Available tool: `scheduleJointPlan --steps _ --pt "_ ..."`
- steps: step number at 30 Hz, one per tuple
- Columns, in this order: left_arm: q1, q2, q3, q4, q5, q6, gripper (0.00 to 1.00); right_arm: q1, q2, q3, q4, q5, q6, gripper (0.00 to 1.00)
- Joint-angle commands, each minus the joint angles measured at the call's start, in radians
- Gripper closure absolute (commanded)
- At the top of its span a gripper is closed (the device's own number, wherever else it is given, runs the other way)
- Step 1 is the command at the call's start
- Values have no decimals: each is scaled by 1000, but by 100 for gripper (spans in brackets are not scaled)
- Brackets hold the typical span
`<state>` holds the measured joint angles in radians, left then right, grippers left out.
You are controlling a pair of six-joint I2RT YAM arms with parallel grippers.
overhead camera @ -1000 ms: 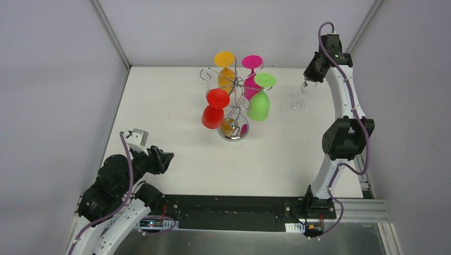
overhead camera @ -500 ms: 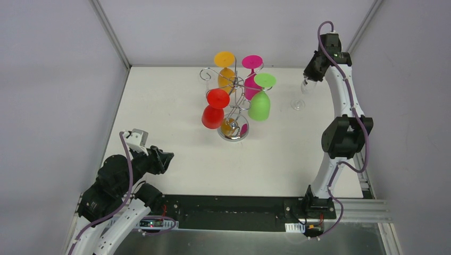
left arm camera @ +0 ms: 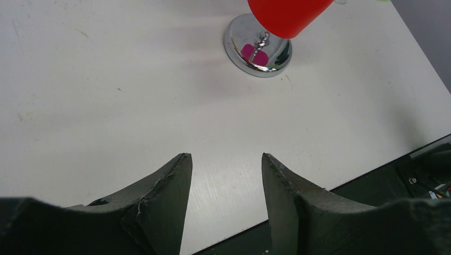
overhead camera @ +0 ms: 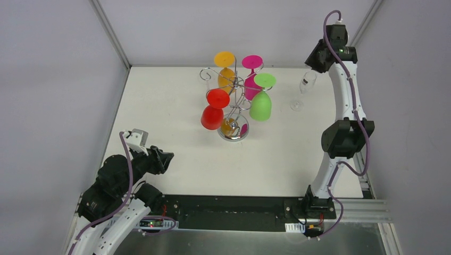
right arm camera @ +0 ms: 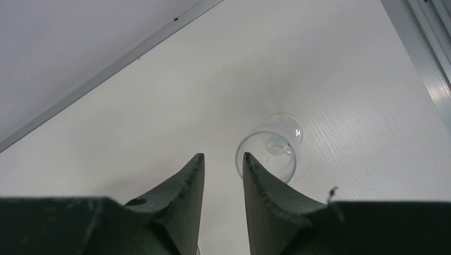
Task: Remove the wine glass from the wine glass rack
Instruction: Place the wine glass at the center of the board, then pick up the wine glass from the wine rack.
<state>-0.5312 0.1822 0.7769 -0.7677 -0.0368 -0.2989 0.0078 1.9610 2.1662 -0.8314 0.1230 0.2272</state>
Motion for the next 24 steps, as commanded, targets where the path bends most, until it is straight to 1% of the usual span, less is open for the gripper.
scheduleJointPlan --steps 1,5,7,10,16,20,24 --pt "-7 -11 3 16 -20 -1 48 -3 -8 96 -39 -11 22 64" --pt "-8 -12 2 16 -22 -2 48 5 -67 100 -37 -48 39 59" --pt "-8 -11 2 16 -23 -2 48 13 -112 77 -31 -83 50 56" --pt "-8 -7 3 16 -23 -2 48 25 -209 -22 10 -186 81 53" --pt "-7 -2 2 16 -25 -4 47 29 -422 -272 136 -364 162 46" --pt "-8 10 4 15 -24 -3 47 30 -506 -344 161 -492 219 44" --pt "-7 11 3 15 -26 -3 47 34 -536 -381 173 -599 291 43"
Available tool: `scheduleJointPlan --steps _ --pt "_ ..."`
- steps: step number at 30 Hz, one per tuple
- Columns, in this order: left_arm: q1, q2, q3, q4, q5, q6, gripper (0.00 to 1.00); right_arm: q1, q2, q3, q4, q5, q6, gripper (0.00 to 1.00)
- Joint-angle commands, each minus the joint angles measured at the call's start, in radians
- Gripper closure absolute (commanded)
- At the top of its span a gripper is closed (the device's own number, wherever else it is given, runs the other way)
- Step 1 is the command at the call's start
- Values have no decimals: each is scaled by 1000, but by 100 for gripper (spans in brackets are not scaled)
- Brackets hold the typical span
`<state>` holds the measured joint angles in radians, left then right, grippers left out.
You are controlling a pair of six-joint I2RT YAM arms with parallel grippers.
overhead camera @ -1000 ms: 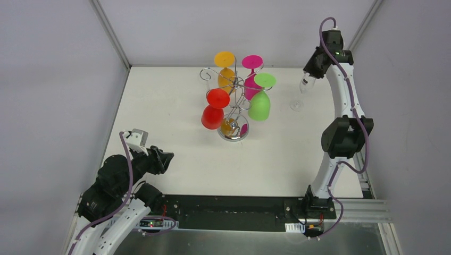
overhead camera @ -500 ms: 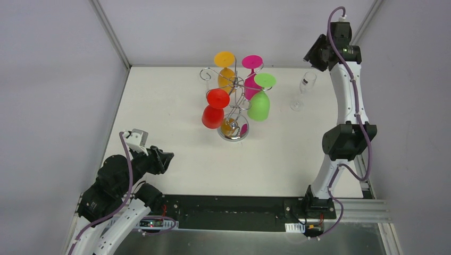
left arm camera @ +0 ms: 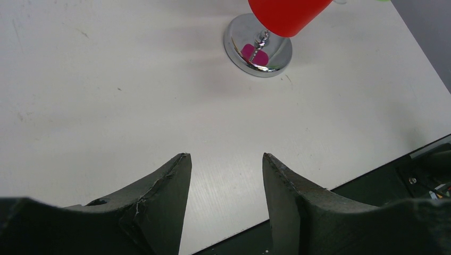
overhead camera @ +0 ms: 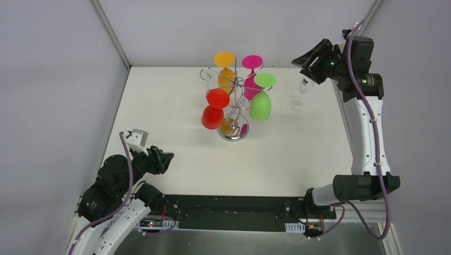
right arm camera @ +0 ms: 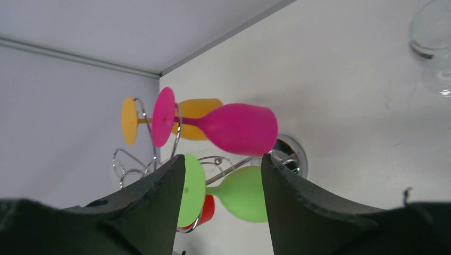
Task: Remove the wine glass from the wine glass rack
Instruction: Pick up the wine glass from the wine rack.
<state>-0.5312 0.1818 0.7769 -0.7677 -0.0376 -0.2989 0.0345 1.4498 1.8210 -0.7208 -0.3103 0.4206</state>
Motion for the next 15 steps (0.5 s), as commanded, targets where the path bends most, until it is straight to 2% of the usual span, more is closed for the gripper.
scheduleJointPlan --steps 1,15 --pt "-7 11 2 15 -27 -4 47 8 -31 -46 68 -182 109 42" --pt "-8 7 3 8 -47 -9 46 86 -61 -187 206 -277 227 42"
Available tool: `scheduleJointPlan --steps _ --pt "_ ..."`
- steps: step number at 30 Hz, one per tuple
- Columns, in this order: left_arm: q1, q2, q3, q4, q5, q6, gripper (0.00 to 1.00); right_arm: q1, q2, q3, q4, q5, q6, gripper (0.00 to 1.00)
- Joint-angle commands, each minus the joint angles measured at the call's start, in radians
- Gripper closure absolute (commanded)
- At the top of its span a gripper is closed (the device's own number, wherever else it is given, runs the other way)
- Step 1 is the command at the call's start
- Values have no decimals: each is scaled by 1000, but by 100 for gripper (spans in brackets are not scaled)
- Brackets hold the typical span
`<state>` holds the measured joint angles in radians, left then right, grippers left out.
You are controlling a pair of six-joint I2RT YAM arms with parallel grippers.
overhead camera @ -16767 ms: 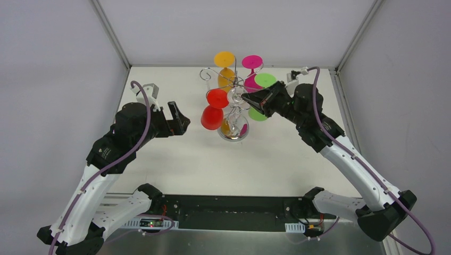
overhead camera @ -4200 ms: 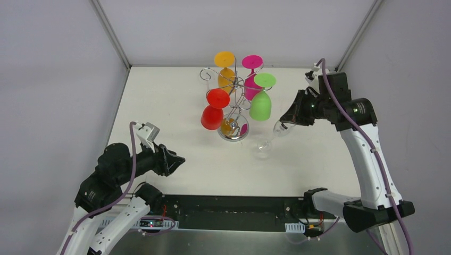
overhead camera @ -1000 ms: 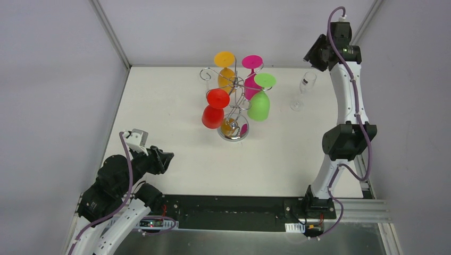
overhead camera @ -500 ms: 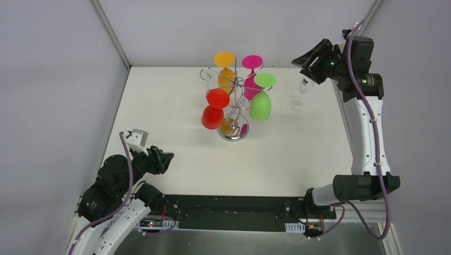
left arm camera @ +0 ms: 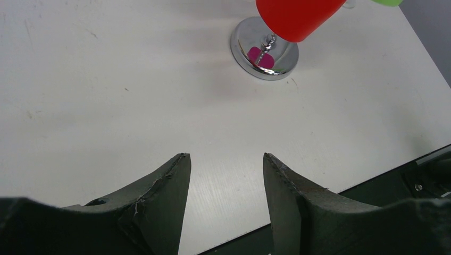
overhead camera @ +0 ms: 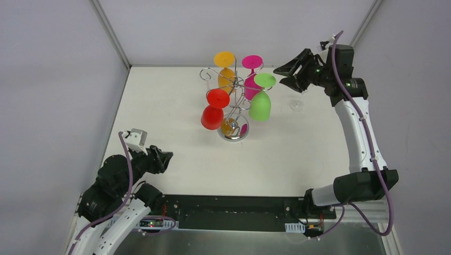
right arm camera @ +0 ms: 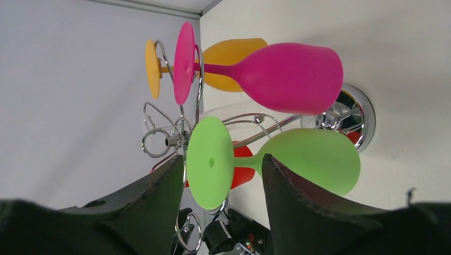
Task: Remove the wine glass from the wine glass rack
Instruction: Pick up the wine glass from the wine rack.
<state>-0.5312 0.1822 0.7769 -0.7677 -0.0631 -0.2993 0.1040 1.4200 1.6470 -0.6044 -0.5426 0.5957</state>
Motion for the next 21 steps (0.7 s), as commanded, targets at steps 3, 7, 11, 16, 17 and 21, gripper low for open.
scheduleJointPlan --steps 3,7,11,16,17,21 --pt "-7 4 4 7 -24 -11 46 23 -30 -26 111 -47 68 43" --pt "-7 5 4 7 -25 -11 46 28 -35 -46 141 -47 88 48" --pt "-8 3 3 7 -26 -11 46 31 -30 -59 161 -78 114 52" --pt "-8 4 4 6 -24 -11 46 36 -29 -75 178 -90 128 53" --pt "-7 5 4 7 -25 -11 46 36 -30 -78 182 -92 131 54" --pt "-7 5 4 7 -25 -11 46 38 -31 -86 196 -102 144 58"
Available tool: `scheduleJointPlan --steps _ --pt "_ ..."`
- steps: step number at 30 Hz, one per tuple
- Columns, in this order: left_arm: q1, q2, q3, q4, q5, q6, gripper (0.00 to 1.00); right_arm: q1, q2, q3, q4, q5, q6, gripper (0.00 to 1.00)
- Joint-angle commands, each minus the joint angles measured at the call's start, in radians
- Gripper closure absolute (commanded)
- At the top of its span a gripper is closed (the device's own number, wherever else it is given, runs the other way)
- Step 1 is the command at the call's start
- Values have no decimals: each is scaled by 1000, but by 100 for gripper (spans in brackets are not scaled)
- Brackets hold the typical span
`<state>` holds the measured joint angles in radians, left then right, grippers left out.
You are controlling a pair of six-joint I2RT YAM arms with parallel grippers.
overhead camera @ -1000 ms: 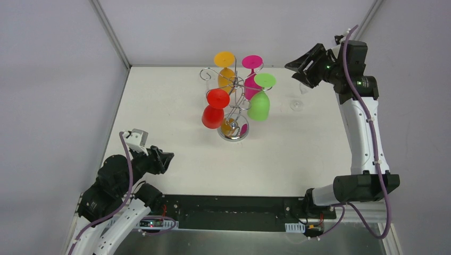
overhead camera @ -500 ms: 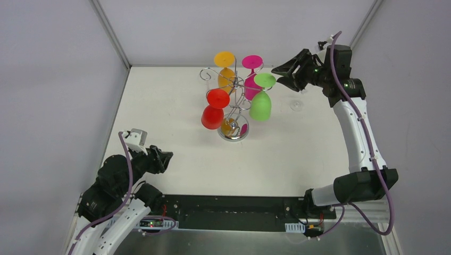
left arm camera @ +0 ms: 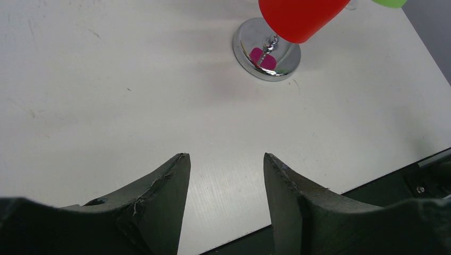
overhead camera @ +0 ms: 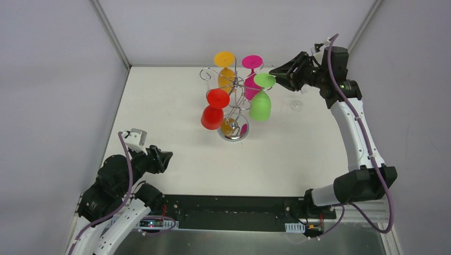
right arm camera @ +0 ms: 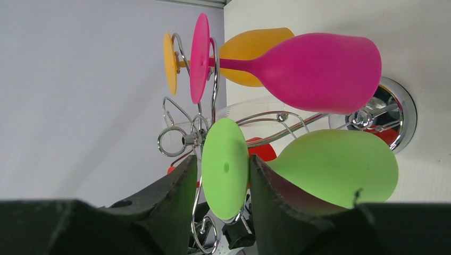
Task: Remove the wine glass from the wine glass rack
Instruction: Pick up the wine glass from the wine rack.
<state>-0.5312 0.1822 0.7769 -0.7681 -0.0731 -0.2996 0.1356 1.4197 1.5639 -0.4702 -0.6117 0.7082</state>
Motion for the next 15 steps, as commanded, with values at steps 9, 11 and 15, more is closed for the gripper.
scheduleJointPlan --steps 9,11,15 --pt "-7 6 3 7 -15 -11 46 7 -35 -19 76 -70 53 64" --pt "-7 6 4 7 -14 -11 46 9 -37 -26 86 -80 61 66" --pt "-7 4 4 7 -14 -11 46 10 -38 -35 101 -97 74 71"
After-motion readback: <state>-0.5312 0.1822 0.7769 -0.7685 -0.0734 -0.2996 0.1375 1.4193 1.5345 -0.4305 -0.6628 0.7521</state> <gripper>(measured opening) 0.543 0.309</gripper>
